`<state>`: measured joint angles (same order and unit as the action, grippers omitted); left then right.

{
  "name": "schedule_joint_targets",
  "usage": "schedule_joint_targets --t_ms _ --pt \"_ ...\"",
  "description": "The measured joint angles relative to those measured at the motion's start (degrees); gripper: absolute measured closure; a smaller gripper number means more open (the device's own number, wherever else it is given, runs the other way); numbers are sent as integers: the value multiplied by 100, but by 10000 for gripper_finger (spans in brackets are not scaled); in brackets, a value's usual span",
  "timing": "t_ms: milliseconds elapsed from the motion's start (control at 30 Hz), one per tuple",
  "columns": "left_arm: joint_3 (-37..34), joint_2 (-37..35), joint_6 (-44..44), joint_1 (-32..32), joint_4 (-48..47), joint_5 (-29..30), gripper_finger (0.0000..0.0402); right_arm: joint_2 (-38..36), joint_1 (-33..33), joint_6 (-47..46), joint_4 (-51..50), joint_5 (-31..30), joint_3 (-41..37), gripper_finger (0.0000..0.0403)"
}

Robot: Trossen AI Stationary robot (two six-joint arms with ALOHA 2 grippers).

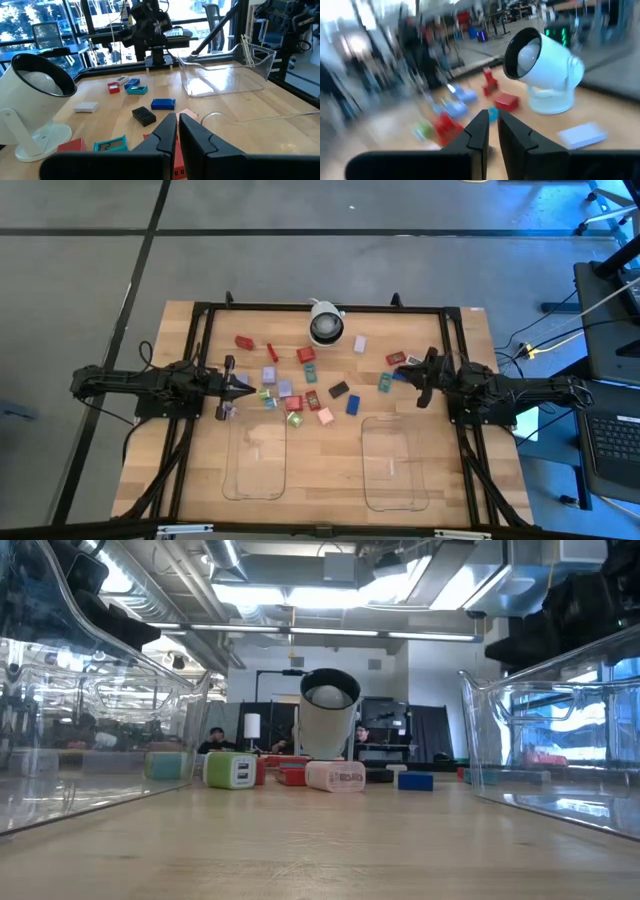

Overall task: Pick & Place Office items
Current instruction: Put the right white timer into the right transparent bin

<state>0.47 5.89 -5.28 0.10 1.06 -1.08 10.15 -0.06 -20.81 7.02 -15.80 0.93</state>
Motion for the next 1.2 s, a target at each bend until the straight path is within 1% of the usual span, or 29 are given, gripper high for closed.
schedule_joint_targets --t_ms 67,167,267,333,433,500,700,833,933,1067,1133,1200 --pt "0 -2 0 -2 0 -2 384 -1 0 -998 197 -89 2 360" --pt "0 -2 0 0 0 -1 384 0 0 -2206 320 -200 1 360" --pt "0 -1 -2 0 0 0 384 0 0 -3062 351 -348 2 360" --pt "0 0 -413 3 15 82 384 0 0 -3320 366 -531 2 360" --pt "0 -2 -1217 4 53 348 384 0 0 -3387 364 -731 2 360" --pt "0 -2 -1459 4 50 435 384 0 0 -3388 364 -795 2 360" --pt "0 -2 -1547 4 52 455 384 0 0 -3284 364 -779 1 360" --pt "0 0 -1471 6 287 634 384 0 0 -3275 442 -825 0 360" --pt "0 0 -1065 4 968 613 384 0 -3 -3300 524 -1130 1 360" --pt "0 -2 -403 4 2518 818 384 0 -4 -3320 898 -1447 2 360" --pt "0 -2 -230 4 3307 1060 384 0 -12 -3227 1132 -1539 0 360" --pt "0 -2 -335 4 3993 1540 384 0 -15 -3075 1366 -1726 2 360"
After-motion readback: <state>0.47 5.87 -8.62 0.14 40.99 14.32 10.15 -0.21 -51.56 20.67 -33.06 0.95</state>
